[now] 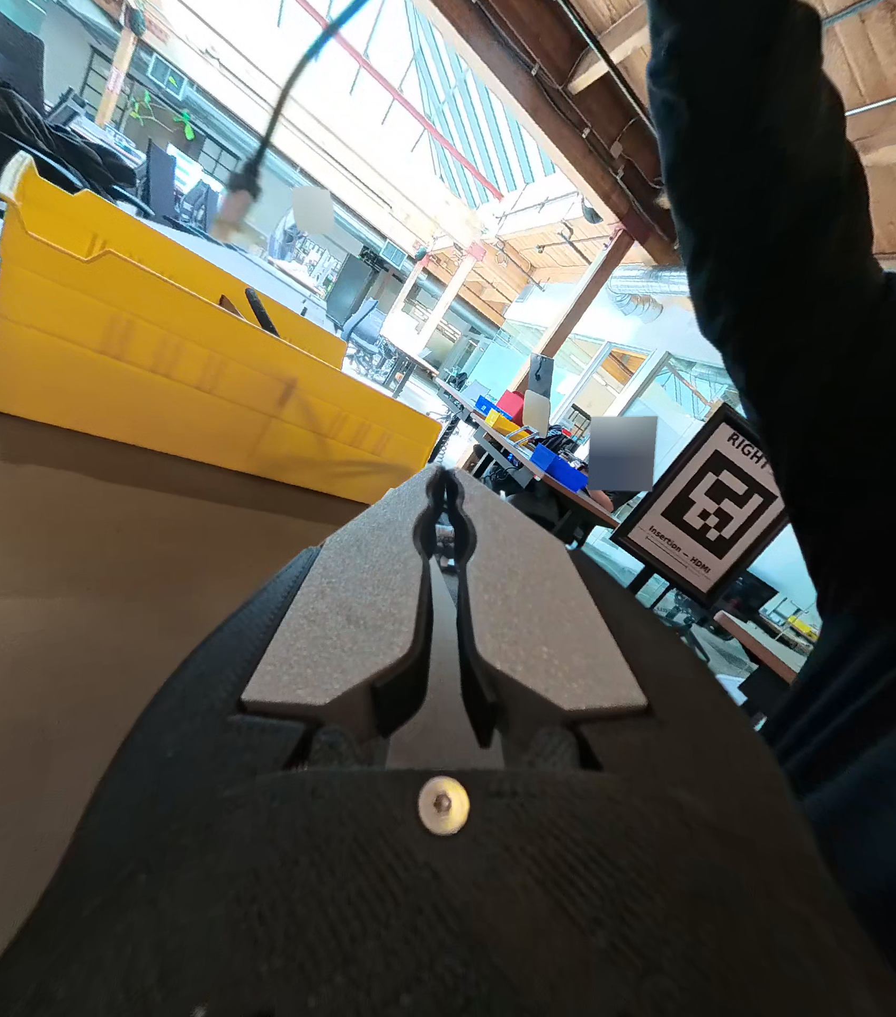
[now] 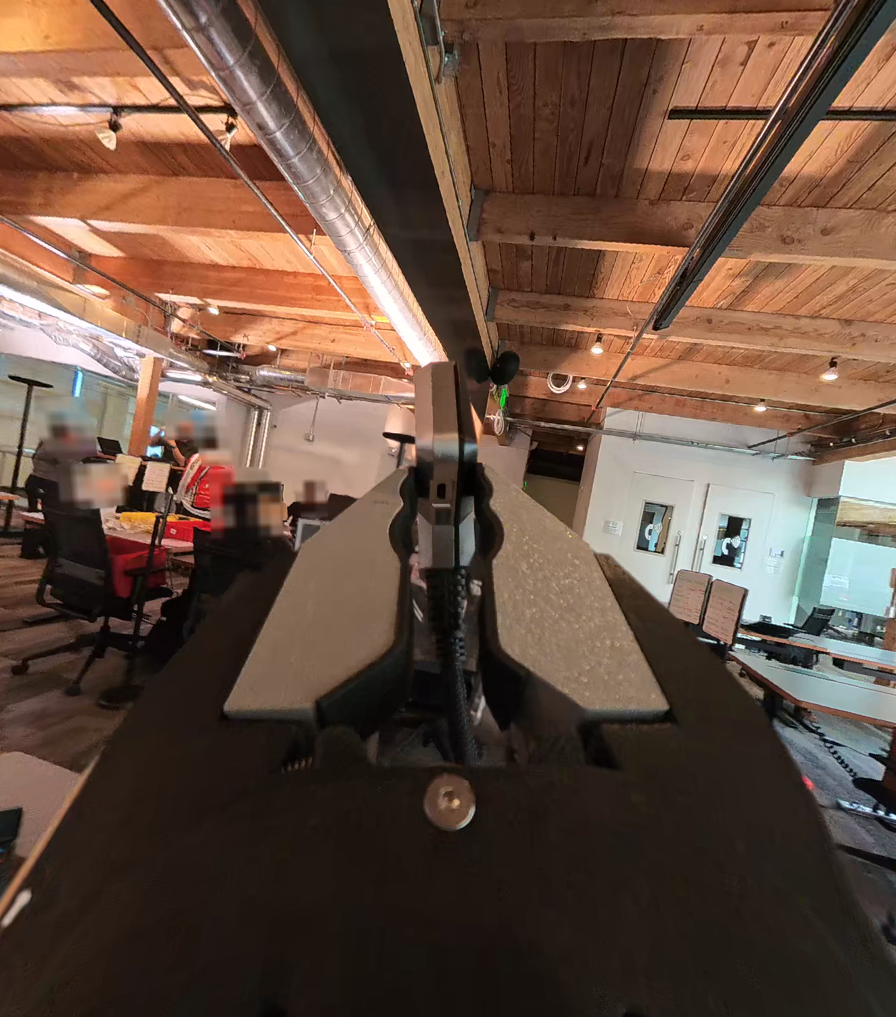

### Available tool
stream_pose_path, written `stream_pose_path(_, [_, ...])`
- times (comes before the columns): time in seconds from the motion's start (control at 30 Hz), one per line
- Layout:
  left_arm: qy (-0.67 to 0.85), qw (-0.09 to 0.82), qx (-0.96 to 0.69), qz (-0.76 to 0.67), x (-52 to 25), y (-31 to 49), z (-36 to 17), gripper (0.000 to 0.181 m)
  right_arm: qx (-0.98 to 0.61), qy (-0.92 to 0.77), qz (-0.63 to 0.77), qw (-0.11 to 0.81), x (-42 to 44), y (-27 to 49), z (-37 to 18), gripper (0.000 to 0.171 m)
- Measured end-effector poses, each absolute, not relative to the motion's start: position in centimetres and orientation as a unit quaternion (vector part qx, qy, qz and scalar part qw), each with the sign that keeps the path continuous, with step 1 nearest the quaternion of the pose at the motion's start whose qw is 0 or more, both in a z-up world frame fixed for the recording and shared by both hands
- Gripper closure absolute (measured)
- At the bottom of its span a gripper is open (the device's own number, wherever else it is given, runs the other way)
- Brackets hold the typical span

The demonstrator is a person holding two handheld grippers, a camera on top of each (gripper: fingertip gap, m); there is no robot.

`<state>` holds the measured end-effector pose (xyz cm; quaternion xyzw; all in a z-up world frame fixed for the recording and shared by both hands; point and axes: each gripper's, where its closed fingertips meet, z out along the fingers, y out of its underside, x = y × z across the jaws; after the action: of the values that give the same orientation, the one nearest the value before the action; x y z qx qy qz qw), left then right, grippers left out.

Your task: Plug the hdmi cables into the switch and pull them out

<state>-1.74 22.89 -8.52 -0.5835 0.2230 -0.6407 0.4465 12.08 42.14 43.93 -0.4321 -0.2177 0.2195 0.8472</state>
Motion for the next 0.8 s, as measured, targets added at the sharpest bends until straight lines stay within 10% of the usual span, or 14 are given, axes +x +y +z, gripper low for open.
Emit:
stream_pose_path(0.23, [0.236,0.446,-0.588,-0.632,-1.3,22.6,-8.7,0.181,-0.541,-0.288,0.226,0.758,12.4,48.0,30.6,0.154])
stream_pose_path(0.57, [0.239,0.441,-0.591,-0.632,-1.1,22.5,-8.8,0.181,-0.711,-0.585,-0.032,0.39,15.5,48.5,-0.9,0.153])
stream_pose_path(0.8, [0.232,0.442,-0.589,-0.635,-1.5,22.6,-8.7,0.181,-0.675,-0.696,-0.147,0.199,11.6,47.3,-12.0,0.152])
